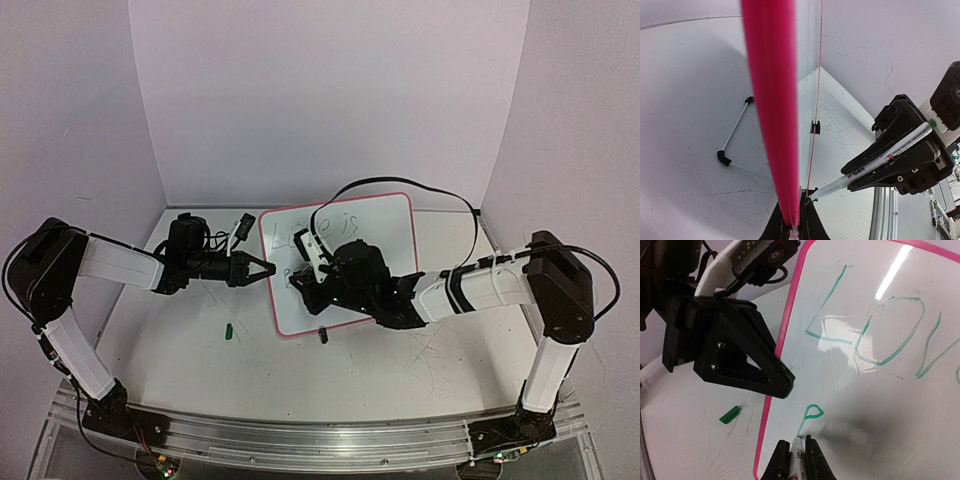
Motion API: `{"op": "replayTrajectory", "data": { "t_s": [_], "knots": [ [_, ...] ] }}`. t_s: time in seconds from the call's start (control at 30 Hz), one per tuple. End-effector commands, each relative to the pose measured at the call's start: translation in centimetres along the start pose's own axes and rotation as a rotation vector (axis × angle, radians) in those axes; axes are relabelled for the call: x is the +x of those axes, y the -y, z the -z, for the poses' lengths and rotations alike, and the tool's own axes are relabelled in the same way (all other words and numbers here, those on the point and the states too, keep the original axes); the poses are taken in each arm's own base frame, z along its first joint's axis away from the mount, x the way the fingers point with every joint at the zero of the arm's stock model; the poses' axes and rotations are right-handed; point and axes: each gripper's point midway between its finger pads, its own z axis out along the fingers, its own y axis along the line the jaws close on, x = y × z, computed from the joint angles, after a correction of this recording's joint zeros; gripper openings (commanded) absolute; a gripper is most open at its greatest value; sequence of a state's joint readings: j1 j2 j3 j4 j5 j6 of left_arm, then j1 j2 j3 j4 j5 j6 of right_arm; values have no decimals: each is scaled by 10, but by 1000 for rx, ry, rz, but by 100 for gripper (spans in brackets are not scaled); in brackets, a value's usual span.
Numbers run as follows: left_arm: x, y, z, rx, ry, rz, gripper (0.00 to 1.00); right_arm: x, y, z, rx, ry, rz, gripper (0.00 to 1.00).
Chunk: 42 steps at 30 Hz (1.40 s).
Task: Write a sentence on the whiteboard
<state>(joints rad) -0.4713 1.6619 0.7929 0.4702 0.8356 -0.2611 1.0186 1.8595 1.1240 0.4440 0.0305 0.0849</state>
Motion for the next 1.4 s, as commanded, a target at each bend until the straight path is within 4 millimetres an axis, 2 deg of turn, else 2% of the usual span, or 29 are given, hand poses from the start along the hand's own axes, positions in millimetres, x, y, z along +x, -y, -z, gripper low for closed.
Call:
{"op": "replayTrajectory", "data": {
  "t_s": [0.0, 0.07, 0.17, 0.3, 0.57, 0.77, 0.97, 1.37],
  "knots": [
    [-18, -12, -1, -78, 39, -73, 0, 9, 19, 9, 87, -27, 4, 0],
    [-18, -12, -1, -79, 39, -72, 0, -2, 26, 17, 125, 4, 8, 0],
    [-18, -12, -1, -79, 39, -73, 0, -28, 31, 30, 152, 84, 6, 0],
    [-18, -12, -1, -79, 37, -69, 0, -51, 14, 36, 55, 147, -1, 0],
    [-18, -12, 0, -77, 38, -73, 0, -50, 5, 18, 18, 139, -14, 0],
    [-17, -12, -1, -77, 35, -70, 0, -56, 12, 16, 59, 152, -16, 0],
    [-17, -12, 0, -77, 36, -73, 0, -49, 22, 12, 108, 134, -18, 0],
    [-18, -12, -1, -75, 36, -72, 0, -36, 26, 9, 122, 95, -15, 0]
  ]
}}
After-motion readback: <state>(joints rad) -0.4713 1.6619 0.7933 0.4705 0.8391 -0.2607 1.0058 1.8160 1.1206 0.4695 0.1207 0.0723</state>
